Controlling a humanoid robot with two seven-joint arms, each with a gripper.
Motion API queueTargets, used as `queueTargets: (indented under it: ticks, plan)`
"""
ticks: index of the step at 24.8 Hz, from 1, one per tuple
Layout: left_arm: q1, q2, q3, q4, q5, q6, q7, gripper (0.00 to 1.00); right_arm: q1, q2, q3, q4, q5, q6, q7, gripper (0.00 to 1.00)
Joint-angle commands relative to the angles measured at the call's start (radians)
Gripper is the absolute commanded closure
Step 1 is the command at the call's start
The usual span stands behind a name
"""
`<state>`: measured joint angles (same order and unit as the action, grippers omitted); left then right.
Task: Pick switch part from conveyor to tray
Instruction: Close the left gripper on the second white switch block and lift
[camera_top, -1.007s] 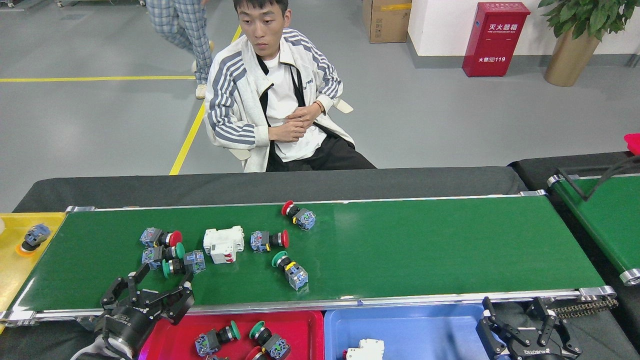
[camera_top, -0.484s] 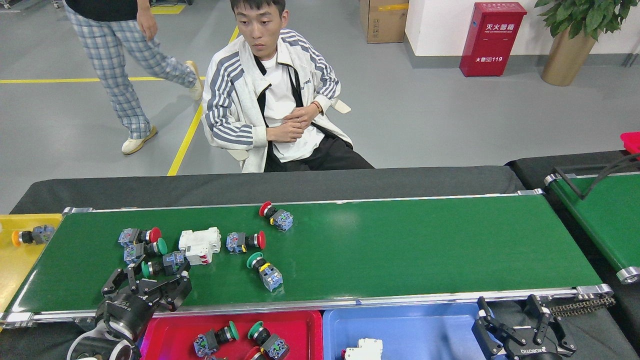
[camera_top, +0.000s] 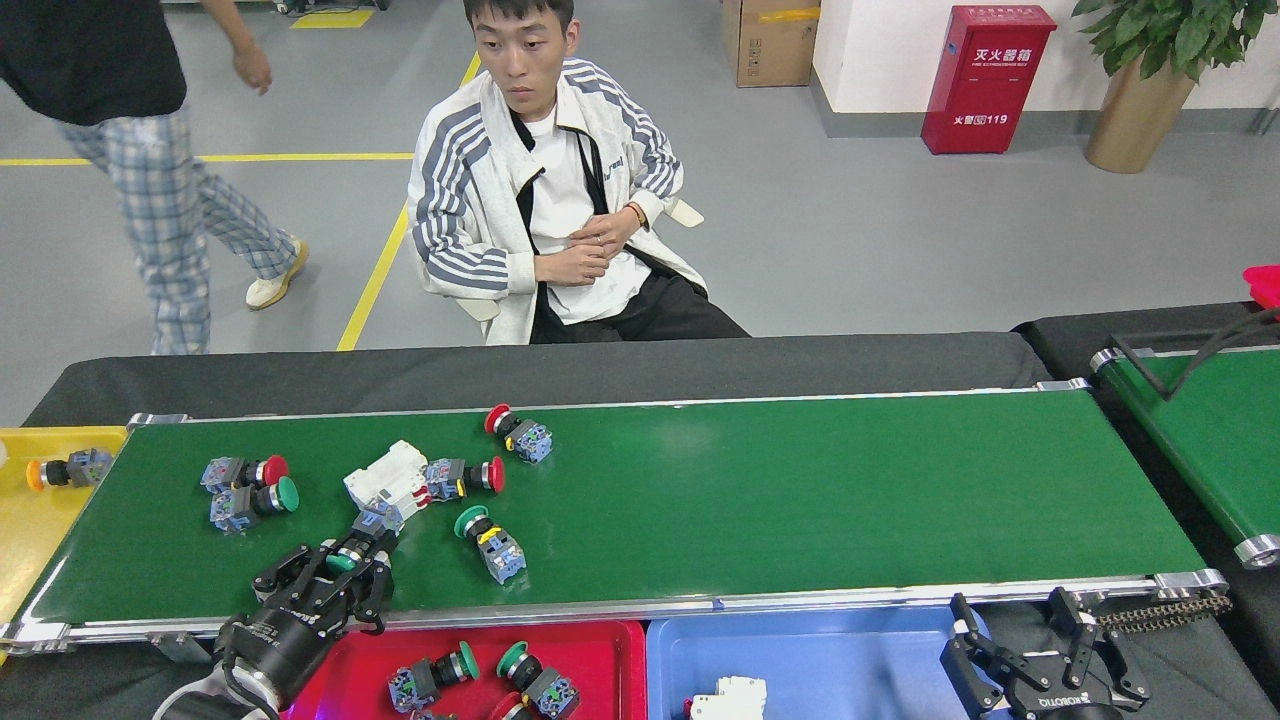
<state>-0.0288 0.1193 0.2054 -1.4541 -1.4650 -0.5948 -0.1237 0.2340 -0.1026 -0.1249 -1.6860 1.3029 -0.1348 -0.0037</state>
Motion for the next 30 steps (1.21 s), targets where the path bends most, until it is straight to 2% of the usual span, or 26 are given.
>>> queueTargets:
  ticks: [1, 4, 5, 6, 7, 8, 9, 13, 16, 18, 19, 21, 26, 30]
  plan:
    - [0.032, -0.001, -0.004, -0.077, 0.017, -0.046, 0.006, 0.95, -0.01, -0.009, -0.002, -0.015, 0.001, -0.005, -0.001, 0.0]
    - [0.159, 0.002, -0.034, -0.219, 0.034, -0.191, 0.004, 0.92, -0.012, -0.005, 0.014, -0.017, 0.003, -0.003, 0.001, 0.0]
    - [0.22, 0.0, -0.037, -0.261, 0.043, -0.191, 0.003, 0.79, -0.016, 0.0, 0.016, -0.02, 0.004, -0.002, 0.001, 0.0]
    - [0.248, -0.004, -0.037, -0.276, 0.043, -0.191, -0.004, 0.62, -0.021, 0.0, 0.016, -0.023, 0.003, -0.002, 0.001, 0.0]
    - [0.273, -0.015, -0.037, -0.292, 0.043, -0.191, -0.007, 0.38, -0.024, 0.0, 0.016, -0.024, 0.004, -0.002, 0.001, 0.0]
    - [0.285, -0.035, -0.034, -0.298, 0.041, -0.191, -0.007, 0.06, -0.024, -0.002, 0.016, -0.024, 0.003, -0.002, -0.001, 0.0]
    - [0.288, -0.053, -0.027, -0.299, 0.043, -0.191, -0.004, 0.0, -0.024, -0.003, 0.017, -0.024, 0.003, -0.005, -0.001, 0.0]
    - [0.296, -0.067, -0.004, -0.295, 0.048, -0.191, -0.001, 0.0, -0.012, -0.006, 0.036, -0.026, 0.004, -0.028, -0.001, 0.0]
    - [0.3, -0.096, 0.086, -0.295, 0.048, -0.191, -0.001, 0.0, -0.016, 0.006, 0.044, -0.055, 0.004, -0.023, -0.001, 0.0]
    - [0.29, -0.151, 0.152, -0.296, 0.048, -0.048, 0.001, 0.0, -0.012, 0.009, 0.044, -0.075, 0.004, -0.022, -0.001, 0.0]
    - [0.282, -0.155, 0.184, -0.293, 0.048, 0.081, 0.004, 0.0, -0.01, 0.006, 0.044, -0.075, 0.004, -0.023, -0.001, 0.0]
    - [0.267, -0.142, 0.207, -0.285, 0.04, 0.167, 0.004, 0.0, -0.01, 0.004, 0.045, -0.073, 0.004, -0.023, -0.001, 0.0]
    - [0.236, -0.119, 0.224, -0.247, 0.034, 0.178, 0.003, 0.0, -0.018, 0.004, 0.047, -0.073, 0.004, -0.023, -0.001, 0.0]
    - [0.116, -0.058, 0.221, -0.132, -0.018, 0.22, 0.003, 0.0, -0.018, 0.001, 0.047, -0.063, 0.004, -0.025, -0.001, 0.0]
